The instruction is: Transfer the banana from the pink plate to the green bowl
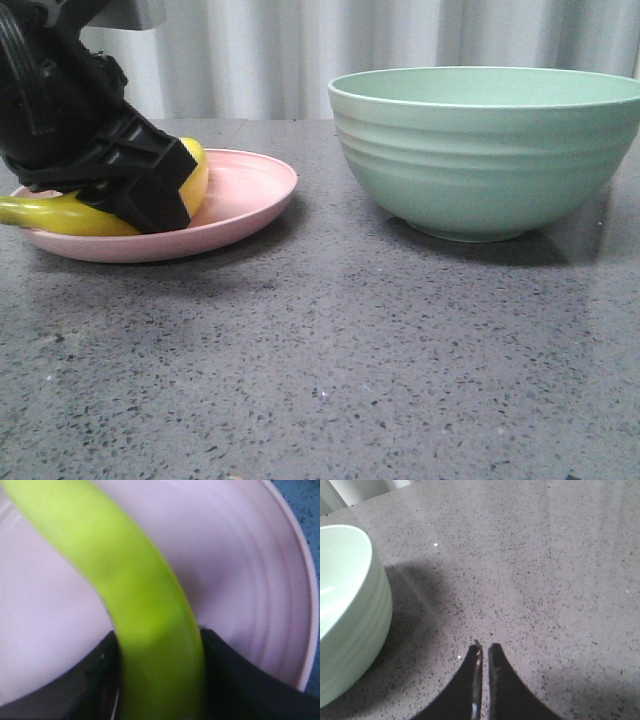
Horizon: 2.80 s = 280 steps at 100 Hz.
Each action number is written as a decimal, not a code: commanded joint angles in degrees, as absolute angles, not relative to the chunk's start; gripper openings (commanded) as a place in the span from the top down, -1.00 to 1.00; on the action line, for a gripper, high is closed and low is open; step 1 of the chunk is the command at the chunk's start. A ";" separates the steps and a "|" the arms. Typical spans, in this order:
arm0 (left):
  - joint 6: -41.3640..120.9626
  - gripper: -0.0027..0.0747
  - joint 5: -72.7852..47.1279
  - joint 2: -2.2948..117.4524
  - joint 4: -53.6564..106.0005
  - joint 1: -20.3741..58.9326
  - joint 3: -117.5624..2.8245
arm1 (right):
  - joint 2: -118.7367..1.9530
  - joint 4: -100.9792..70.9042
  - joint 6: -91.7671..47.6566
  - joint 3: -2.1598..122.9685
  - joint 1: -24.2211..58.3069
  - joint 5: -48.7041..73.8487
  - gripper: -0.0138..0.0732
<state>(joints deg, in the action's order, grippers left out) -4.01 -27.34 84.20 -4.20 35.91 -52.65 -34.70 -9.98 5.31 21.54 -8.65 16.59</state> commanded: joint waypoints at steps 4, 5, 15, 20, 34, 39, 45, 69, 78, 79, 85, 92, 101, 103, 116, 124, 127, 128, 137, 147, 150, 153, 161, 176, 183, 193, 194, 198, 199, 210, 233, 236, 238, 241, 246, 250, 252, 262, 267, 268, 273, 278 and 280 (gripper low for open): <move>-3.18 0.32 -24.79 81.35 -3.84 36.47 -55.67 | -35.28 -9.06 5.13 25.29 -8.22 15.91 0.82; -3.18 0.32 -24.79 81.32 -3.84 36.47 -55.82 | -35.28 -8.73 5.13 25.43 -8.07 16.15 0.82; -2.75 0.32 -24.90 80.00 -3.84 37.42 -57.26 | -36.20 -6.42 4.85 28.65 -6.09 20.97 0.82; -2.23 0.32 -25.03 79.48 -3.84 38.34 -58.11 | -37.11 -5.66 4.85 30.66 -4.99 24.42 0.82; -1.89 0.32 -25.25 78.02 -3.84 41.68 -60.37 | -40.49 -4.34 4.75 36.72 -1.31 30.48 0.65; -1.89 0.32 -25.25 77.53 -3.84 43.06 -61.07 | -41.66 -4.36 4.75 38.93 -0.04 31.95 0.48; -1.89 0.32 -25.25 76.89 -3.68 44.86 -62.00 | -42.99 -4.48 4.75 41.59 1.84 33.06 0.18; -1.89 0.32 -24.19 76.27 -2.03 53.43 -65.06 | -49.46 -11.00 4.75 51.23 9.18 35.54 -0.60; -1.89 0.32 -23.05 76.48 -2.03 56.20 -65.06 | -51.98 -14.19 4.75 54.41 11.72 35.81 -0.59; -1.89 0.32 -22.93 76.48 -2.03 56.37 -65.06 | -52.39 -14.47 4.75 54.64 11.91 35.81 -0.59; -1.89 0.32 -22.59 76.60 -1.91 57.94 -65.06 | -54.01 -17.47 4.75 56.42 13.29 35.81 -0.59; -1.89 0.32 -21.85 76.70 -1.91 59.34 -65.06 | -56.01 -21.10 4.75 57.94 14.29 35.15 -0.59; -1.89 0.32 -20.84 76.70 -1.91 60.60 -65.06 | -58.73 -24.89 4.75 59.53 15.09 34.89 -0.59; -1.89 0.32 -20.54 76.70 -1.91 60.72 -65.06 | -59.38 -25.81 4.75 59.83 15.12 34.71 -0.59; -1.89 0.32 -20.41 77.28 -1.07 61.50 -65.06 | -62.81 -31.90 4.75 61.00 15.25 34.36 -0.59; -1.89 0.32 -20.64 77.60 -0.47 61.90 -65.06 | -64.22 -33.74 4.75 61.12 15.25 34.23 -0.59; -1.89 0.32 -20.63 77.60 -0.47 62.02 -65.06 | -64.66 -33.73 4.75 61.12 15.25 34.23 -0.59; -1.89 0.32 -20.63 77.60 -0.47 62.02 -65.06 | -64.85 -33.73 4.75 61.12 15.25 34.23 -0.59; -1.89 0.32 -20.63 77.60 0.00 62.46 -65.06 | -65.85 -33.98 4.75 61.12 15.25 33.88 -0.59; -1.89 0.32 -20.53 77.60 0.00 62.46 -65.06 | -66.29 -34.26 4.75 61.12 15.25 33.47 -0.55; -1.89 0.32 -20.53 77.60 0.00 62.46 -65.06 | -66.29 -34.26 4.75 61.12 15.25 33.37 -0.50; -1.89 0.32 -20.53 77.60 0.00 62.46 -65.06 | -66.29 -34.26 4.75 61.12 15.25 33.38 -0.44; -1.89 0.30 -20.53 77.60 0.00 62.46 -65.06 | -66.29 -34.26 4.75 61.12 15.25 33.38 -0.23; -1.89 0.19 -20.43 77.60 0.00 62.46 -65.06 | -66.29 -34.35 4.75 61.12 15.25 33.38 0.31; -1.89 0.04 -20.32 77.60 0.00 62.46 -65.06 | -66.29 -34.35 4.75 61.12 15.25 33.38 0.48; -1.89 -0.15 -19.94 77.60 0.00 62.46 -65.06 | -66.29 -34.35 4.75 61.12 15.25 33.38 0.62; -1.89 -0.16 -19.83 77.60 0.00 62.46 -65.06 | -66.29 -34.35 4.75 61.12 15.25 33.48 0.62; -1.89 -0.18 -19.72 77.49 -0.60 62.46 -65.06 | -66.29 -34.39 4.75 61.12 15.25 33.48 0.64; -1.89 -0.18 -19.72 77.48 -0.74 62.46 -65.06 | -66.29 -34.49 4.75 61.12 15.25 33.48 0.64; -1.89 -0.18 -19.82 76.93 -2.55 62.46 -65.06 | -66.29 -34.49 4.75 61.12 15.25 33.37 0.64; -1.89 -0.18 -19.52 71.35 -5.39 62.46 -65.06 | -66.18 -33.32 4.75 61.96 15.14 31.15 0.64; -1.89 -0.18 -19.35 70.49 -5.39 62.46 -65.06 | -66.18 -32.38 4.75 62.28 15.14 30.63 0.64; -1.89 -0.18 -19.19 69.85 -5.39 62.46 -65.06 | -66.18 -31.67 4.75 62.47 15.14 30.13 0.64; -1.89 -0.18 -19.06 68.97 -5.39 62.46 -65.06 | -66.18 -30.53 4.75 63.02 15.14 29.64 0.64; -1.89 -0.18 -18.60 67.40 -5.39 62.46 -65.06 | -66.18 -28.03 4.75 64.10 15.14 28.46 0.64; -1.89 -0.17 -18.13 66.15 -5.39 62.46 -65.06 | -66.18 -25.55 4.75 64.76 15.14 27.25 0.64; -1.89 -0.17 -17.82 65.58 -5.39 62.46 -65.06 | -66.18 -24.25 4.75 65.10 15.14 26.49 0.64; -1.89 -0.18 -16.72 63.31 -5.39 62.46 -65.06 | -66.18 -19.77 4.75 65.52 14.65 20.49 0.64; -1.89 -0.17 -16.50 62.44 -5.39 62.46 -65.06 | -66.31 -17.83 4.75 65.52 14.22 17.60 0.64; -1.89 -0.17 -16.37 62.16 -5.39 62.46 -65.06 | -66.32 -17.56 4.75 65.52 14.05 16.90 0.64; -1.89 -0.17 -16.23 61.58 -5.39 62.46 -65.06 | -66.87 -15.75 4.75 65.52 13.60 14.80 0.64; -1.89 -0.17 -16.13 61.29 -5.39 62.46 -65.06 | -67.45 -14.75 4.75 65.52 12.94 13.32 0.64; -1.89 -0.17 -16.13 61.26 -5.39 62.46 -65.06 | -67.73 -14.28 4.75 65.52 12.80 13.03 0.64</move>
